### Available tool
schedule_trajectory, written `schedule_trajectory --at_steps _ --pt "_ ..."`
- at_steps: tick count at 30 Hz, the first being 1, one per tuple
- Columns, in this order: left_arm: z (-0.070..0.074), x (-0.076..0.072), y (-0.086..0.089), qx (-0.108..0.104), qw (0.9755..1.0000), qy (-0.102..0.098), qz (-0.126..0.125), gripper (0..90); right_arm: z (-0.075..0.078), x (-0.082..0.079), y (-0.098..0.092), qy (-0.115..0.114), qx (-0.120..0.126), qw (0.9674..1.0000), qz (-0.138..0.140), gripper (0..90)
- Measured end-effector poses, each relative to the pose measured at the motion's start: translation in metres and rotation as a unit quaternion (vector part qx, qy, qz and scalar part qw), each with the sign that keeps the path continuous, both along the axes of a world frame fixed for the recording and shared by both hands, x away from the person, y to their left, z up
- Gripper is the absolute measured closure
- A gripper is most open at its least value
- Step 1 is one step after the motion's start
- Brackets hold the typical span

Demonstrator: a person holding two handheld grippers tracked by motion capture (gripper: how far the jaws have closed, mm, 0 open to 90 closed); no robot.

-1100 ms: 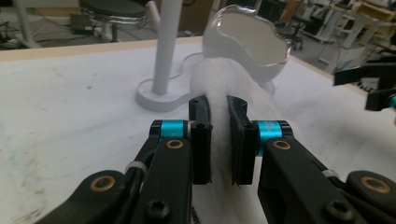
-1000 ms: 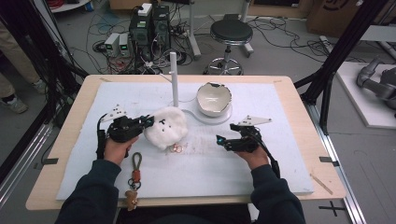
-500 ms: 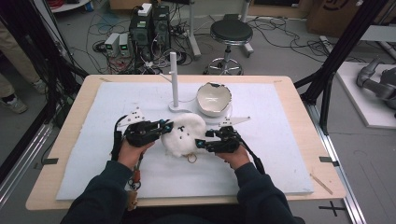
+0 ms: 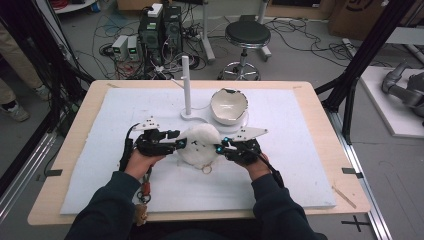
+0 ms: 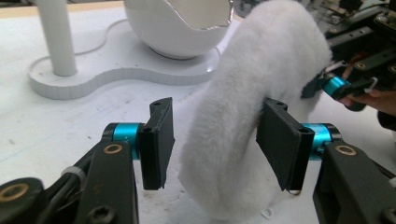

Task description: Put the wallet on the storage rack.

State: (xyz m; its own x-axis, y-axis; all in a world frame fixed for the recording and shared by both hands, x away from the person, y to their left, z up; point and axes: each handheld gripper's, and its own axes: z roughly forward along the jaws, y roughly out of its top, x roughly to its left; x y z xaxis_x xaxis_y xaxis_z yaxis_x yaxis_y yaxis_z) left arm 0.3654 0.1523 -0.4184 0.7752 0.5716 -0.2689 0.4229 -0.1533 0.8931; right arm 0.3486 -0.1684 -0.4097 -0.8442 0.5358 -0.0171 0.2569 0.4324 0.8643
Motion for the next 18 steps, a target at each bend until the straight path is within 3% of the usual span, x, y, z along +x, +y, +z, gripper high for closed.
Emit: schedule_trajectory --at_steps 1,3,4,5,9,11,12,14,16,17,18 --pt "0.000 0.000 -0.001 0.002 0.9999 0.001 -0.011 49.6 0.000 0.000 0.000 -0.003 0.001 1.0000 0.001 78.2" --pt "0.000 -0.002 -0.002 0.008 0.9997 -0.005 -0.021 67.5 0.000 0.000 0.001 -0.003 0.002 1.0000 0.001 77.8" --pt "0.001 -0.004 -0.003 0.024 0.9989 -0.025 -0.030 74.3 0.000 0.000 0.000 -0.002 0.003 1.0000 0.002 76.8" --pt "0.001 -0.004 -0.003 0.024 0.9989 -0.025 -0.030 76.5 0.000 0.000 0.000 -0.002 0.003 1.0000 0.002 76.8" --pt "0.005 -0.006 0.001 -0.015 0.9972 -0.053 -0.051 79.1 -0.004 0.009 -0.007 0.049 0.036 0.9980 -0.017 45.1" --pt "0.006 -0.007 0.002 -0.025 0.9963 -0.058 -0.058 79.1 -0.008 0.014 -0.008 0.075 0.047 0.9959 -0.017 41.0" --pt "0.006 -0.007 0.002 -0.041 0.9948 -0.059 -0.073 79.1 -0.010 0.015 -0.008 0.088 0.056 0.9944 -0.016 39.1" --pt "0.006 -0.007 0.000 -0.038 0.9946 -0.055 -0.080 79.0 -0.011 0.016 -0.006 0.096 0.064 0.9933 -0.002 41.0" --pt "0.004 -0.007 -0.003 -0.026 0.9959 -0.050 -0.071 78.3 -0.010 0.013 -0.004 0.083 0.057 0.9948 0.015 59.2" --pt "0.004 -0.007 -0.003 -0.026 0.9959 -0.050 -0.071 75.5 -0.010 0.013 -0.004 0.083 0.057 0.9948 0.015 59.2" --pt "0.004 -0.005 -0.002 -0.015 0.9983 -0.037 -0.042 68.8 -0.006 0.010 -0.004 0.066 0.051 0.9963 0.018 70.4"
